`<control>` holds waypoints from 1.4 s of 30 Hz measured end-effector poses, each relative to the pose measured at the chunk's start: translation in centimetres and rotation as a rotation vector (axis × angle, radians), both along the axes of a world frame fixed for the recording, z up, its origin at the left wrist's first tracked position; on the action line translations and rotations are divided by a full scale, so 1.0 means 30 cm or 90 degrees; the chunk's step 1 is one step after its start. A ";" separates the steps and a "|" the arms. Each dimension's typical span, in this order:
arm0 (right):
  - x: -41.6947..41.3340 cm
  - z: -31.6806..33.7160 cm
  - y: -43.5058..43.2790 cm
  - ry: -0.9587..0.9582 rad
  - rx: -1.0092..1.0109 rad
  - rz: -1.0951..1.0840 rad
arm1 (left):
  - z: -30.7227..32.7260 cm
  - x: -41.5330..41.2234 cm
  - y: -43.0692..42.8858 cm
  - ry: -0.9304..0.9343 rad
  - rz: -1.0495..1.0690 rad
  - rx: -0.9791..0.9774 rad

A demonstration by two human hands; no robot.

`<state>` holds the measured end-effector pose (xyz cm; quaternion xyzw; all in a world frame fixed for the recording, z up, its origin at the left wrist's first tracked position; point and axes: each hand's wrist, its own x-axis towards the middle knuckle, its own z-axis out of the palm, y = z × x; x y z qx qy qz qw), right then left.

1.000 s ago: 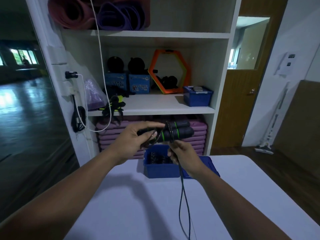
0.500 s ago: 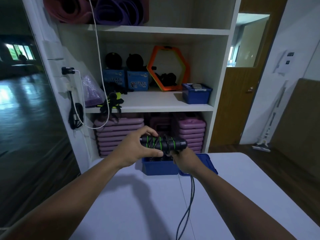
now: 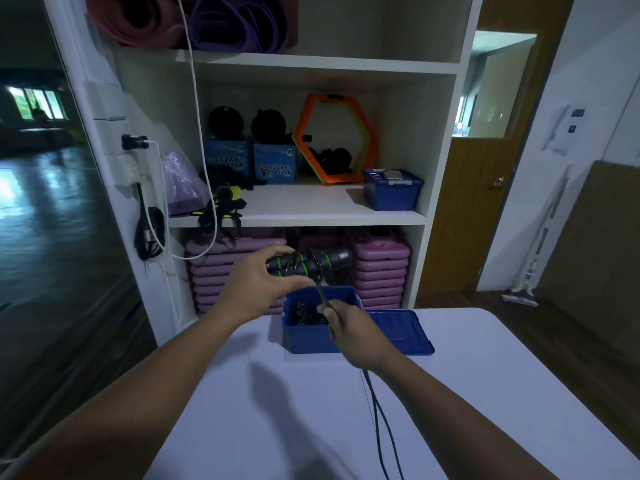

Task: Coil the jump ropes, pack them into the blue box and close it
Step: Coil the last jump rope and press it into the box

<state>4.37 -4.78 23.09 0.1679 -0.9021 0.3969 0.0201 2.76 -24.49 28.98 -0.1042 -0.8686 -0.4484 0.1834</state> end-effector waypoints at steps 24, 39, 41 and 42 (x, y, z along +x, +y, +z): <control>-0.121 0.273 0.122 -0.116 -0.431 0.179 | 0.084 0.066 0.069 0.163 -0.148 0.145; -0.093 0.096 0.035 -0.198 -0.539 0.134 | 0.114 -0.032 0.117 0.107 0.001 0.482; -0.072 0.071 0.007 -0.163 -0.462 0.109 | 0.105 -0.070 0.116 0.120 0.099 0.396; -0.059 0.064 0.001 -0.151 -0.403 0.105 | 0.098 -0.085 0.111 0.135 0.142 0.331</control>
